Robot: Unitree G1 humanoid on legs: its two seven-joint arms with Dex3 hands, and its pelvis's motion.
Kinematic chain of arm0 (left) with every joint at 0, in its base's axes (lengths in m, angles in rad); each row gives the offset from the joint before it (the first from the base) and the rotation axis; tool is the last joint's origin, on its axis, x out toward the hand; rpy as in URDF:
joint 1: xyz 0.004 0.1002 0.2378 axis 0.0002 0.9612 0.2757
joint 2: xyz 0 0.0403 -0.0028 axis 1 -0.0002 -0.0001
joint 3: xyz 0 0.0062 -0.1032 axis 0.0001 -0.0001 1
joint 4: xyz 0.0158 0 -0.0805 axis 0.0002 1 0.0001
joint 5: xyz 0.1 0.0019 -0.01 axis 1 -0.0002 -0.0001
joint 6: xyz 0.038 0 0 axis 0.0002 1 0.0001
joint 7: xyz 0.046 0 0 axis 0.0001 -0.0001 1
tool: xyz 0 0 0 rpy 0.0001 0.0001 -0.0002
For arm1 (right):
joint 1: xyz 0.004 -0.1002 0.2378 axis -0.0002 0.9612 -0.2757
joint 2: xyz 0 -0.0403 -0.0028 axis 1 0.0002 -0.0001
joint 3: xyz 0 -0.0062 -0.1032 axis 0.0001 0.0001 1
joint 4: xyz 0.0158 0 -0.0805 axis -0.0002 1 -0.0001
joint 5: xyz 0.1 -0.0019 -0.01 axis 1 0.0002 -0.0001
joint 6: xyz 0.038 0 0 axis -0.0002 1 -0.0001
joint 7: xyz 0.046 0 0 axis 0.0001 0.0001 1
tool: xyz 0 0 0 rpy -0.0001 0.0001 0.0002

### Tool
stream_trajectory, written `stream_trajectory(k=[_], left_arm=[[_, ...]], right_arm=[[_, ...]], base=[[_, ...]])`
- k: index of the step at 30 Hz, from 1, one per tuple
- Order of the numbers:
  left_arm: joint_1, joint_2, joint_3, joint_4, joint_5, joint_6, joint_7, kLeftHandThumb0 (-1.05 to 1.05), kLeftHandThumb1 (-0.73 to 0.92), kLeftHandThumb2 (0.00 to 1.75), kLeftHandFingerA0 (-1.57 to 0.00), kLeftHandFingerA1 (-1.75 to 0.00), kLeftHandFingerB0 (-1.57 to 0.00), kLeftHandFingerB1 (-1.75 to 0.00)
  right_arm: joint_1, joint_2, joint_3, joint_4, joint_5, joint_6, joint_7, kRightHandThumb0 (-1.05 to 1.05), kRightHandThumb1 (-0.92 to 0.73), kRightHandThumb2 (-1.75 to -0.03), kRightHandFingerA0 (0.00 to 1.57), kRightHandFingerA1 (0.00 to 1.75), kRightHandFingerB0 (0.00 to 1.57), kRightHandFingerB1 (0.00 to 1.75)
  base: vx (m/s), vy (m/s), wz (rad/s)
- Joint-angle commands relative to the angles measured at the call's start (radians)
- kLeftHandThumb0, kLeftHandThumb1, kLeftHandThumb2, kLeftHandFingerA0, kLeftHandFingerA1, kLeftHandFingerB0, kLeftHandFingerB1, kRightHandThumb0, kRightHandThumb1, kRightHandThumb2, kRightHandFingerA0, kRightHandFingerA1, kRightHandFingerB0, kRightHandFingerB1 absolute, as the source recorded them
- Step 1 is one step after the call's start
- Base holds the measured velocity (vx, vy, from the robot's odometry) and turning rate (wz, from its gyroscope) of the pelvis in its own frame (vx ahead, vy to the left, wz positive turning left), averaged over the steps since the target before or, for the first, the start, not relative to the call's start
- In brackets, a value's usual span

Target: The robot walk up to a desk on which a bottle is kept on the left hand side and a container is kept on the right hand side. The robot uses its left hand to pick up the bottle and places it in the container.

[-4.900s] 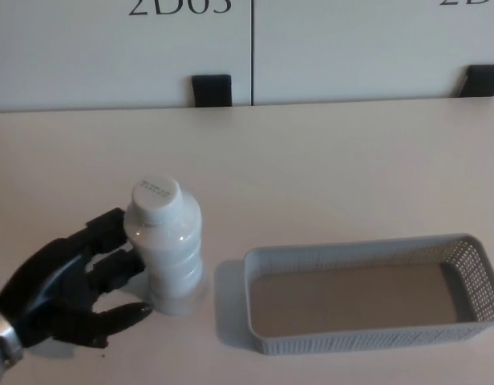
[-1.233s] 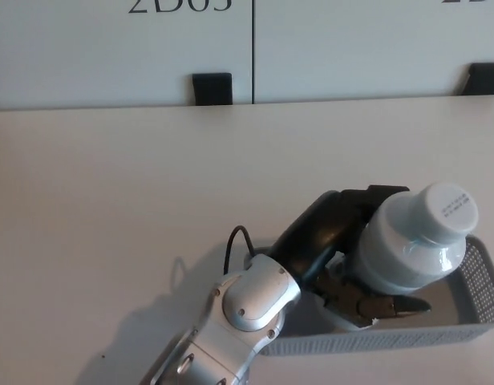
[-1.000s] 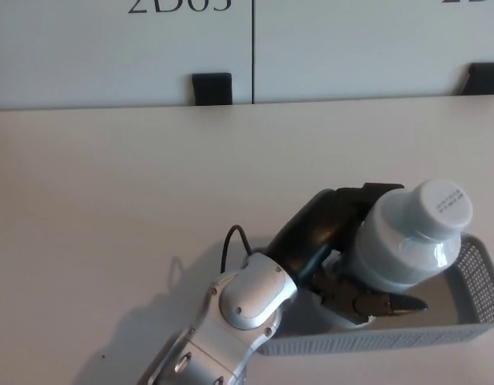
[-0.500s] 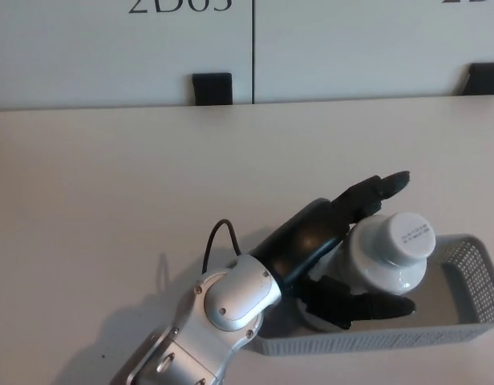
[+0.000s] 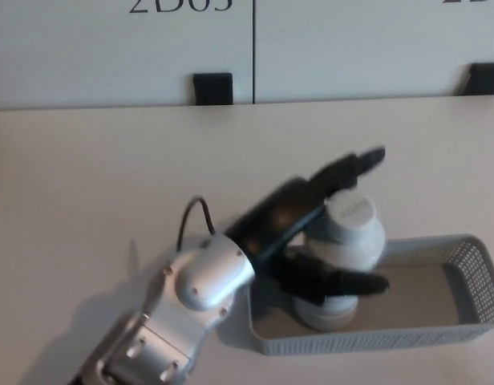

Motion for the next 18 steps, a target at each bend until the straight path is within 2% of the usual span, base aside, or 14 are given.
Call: stream_trajectory(k=[1, 5, 6, 7, 8, 9, 10, 11, 12, 13, 15, 16, 17, 18], left_arm=[[-0.383, 0.111, 0.374, -0.308, -0.264, 0.239, -0.162, -0.89, 0.56, 0.57, 0.0, 0.0, 0.0, 0.0], [-0.521, 0.212, 0.668, -0.389, -0.522, 0.407, -0.168, -0.96, 0.6, 0.6, 0.0, 0.0, 0.0, 0.0], [-0.521, 0.212, 0.668, -0.389, -0.522, 0.407, -0.168, -0.96, 0.6, 0.6, 0.0, 0.0, 0.0, 0.0], [-0.538, 0.282, 0.789, -0.404, -0.622, 0.426, -0.167, -0.93, 0.6, 0.59, 0.0, 0.0, 0.0, 0.0], [-0.525, 0.356, 0.91, -0.419, -0.726, 0.427, -0.165, -0.88, 0.52, 0.9, 0.0, 0.0, 0.0, -0.08], [-0.525, 0.356, 0.91, -0.419, -0.726, 0.427, -0.165, -0.88, 0.52, 0.9, 0.0, 0.0, 0.0, -0.08], [-0.459, 0.465, 1.075, -0.417, -0.864, 0.374, -0.197, -0.88, 0.65, 0.61, 0.0, 0.0, 0.0, -0.01], [-0.437, 0.491, 1.112, -0.412, -0.897, 0.357, -0.211, -0.88, 0.65, 0.61, 0.0, 0.0, 0.0, -0.01], [-0.382, 0.523, 1.19, -0.408, -0.923, 0.326, -0.239, -1.04, 0.71, 0.62, 0.0, 0.0, 0.0, -0.01], [-0.3, 0.569, 1.33, -0.366, -0.974, 0.303, -0.293, -1.04, 0.66, 0.61, 0.0, 0.0, 0.0, 0.0], [-0.241, 0.602, 1.431, -0.335, -1.012, 0.289, -0.331, -1.04, 0.66, 0.61, 0.0, 0.0, 0.0, 0.0], [-0.178, 0.636, 1.555, -0.281, -1.022, 0.307, -0.374, -1.05, 0.64, 0.6, 0.0, -0.02, 0.0, -0.02], [-0.178, 0.636, 1.555, -0.281, -1.022, 0.307, -0.374, -1.05, 0.64, 0.6, 0.0, -0.02, 0.0, -0.02], [-0.126, 0.663, 1.654, -0.209, -1.004, 0.34, -0.415, -1.0, 0.44, 0.79, 0.0, -0.01, 0.0, 0.0]], right_arm=[[-0.021, -0.006, -0.007, -0.008, 0.001, -0.012, -0.038, -0.75, -0.46, -0.85, 0.07, 0.19, 0.09, 0.17], [-0.021, -0.013, -0.014, 0.001, 0.004, 0.004, -0.049, -0.71, -0.41, -0.81, 0.06, 0.25, 0.09, 0.26], [-0.021, -0.013, -0.014, 0.001, 0.004, 0.004, -0.049, -0.71, -0.41, -0.81, 0.06, 0.25, 0.09, 0.26], [-0.023, -0.016, -0.015, 0.004, 0.005, 0.005, -0.048, -0.8, -0.41, -0.71, 0.06, 0.21, 0.11, 0.22], [-0.025, -0.02, -0.016, 0.017, 0.003, 0.001, -0.041, -0.67, -0.37, -0.82, 0.02, 0.25, 0.06, 0.26], [-0.025, -0.02, -0.016, 0.017, 0.003, 0.001, -0.041, -0.67, -0.37, -0.82, 0.02, 0.25, 0.06, 0.26], [-0.026, -0.03, -0.016, 0.049, -0.004, -0.011, -0.02, -0.71, -0.39, -0.8, 0.04, 0.2, 0.08, 0.21], [-0.026, -0.033, -0.016, 0.059, -0.006, -0.014, -0.013, -0.71, -0.39, -0.8, 0.04, 0.2, 0.08, 0.21], [-0.02, -0.033, -0.013, 0.056, -0.011, -0.024, -0.01, -0.71, -0.42, -0.85, 0.05, 0.17, 0.07, 0.16], [-0.019, -0.031, -0.013, 0.054, -0.011, -0.024, -0.009, -0.77, -0.51, -0.57, 0.0, 0.26, 0.03, 0.27], [-0.018, -0.03, -0.012, 0.052, -0.01, -0.023, -0.009, -0.77, -0.51, -0.57, 0.0, 0.26, 0.03, 0.27], [-0.019, -0.028, -0.014, 0.062, -0.009, -0.023, -0.007, -0.7, -0.41, -0.84, 0.03, 0.2, 0.04, 0.17], [-0.019, -0.028, -0.014, 0.062, -0.009, -0.023, -0.007, -0.7, -0.41, -0.84, 0.03, 0.2, 0.04, 0.17], [-0.025, -0.03, -0.017, 0.079, -0.007, -0.023, -0.005, -0.69, -0.4, -0.84, 0.03, 0.19, 0.05, 0.17]], base=[[0.0, 0.0, 0.0], [0.0, 0.0, 0.0], [0.0, 0.0, 0.0], [0.0, 0.0, 0.0], [0.0, 0.0, 0.0], [0.0, 0.0, 0.0], [0.0, 0.0, 0.0], [0.0, 0.0, 0.0], [0.0, 0.0, 0.0], [0.0, 0.0, 0.0], [0.0, 0.0, 0.0], [0.0, 0.0, 0.0], [0.0, 0.0, 0.0], [0.0, 0.0, 0.0]])
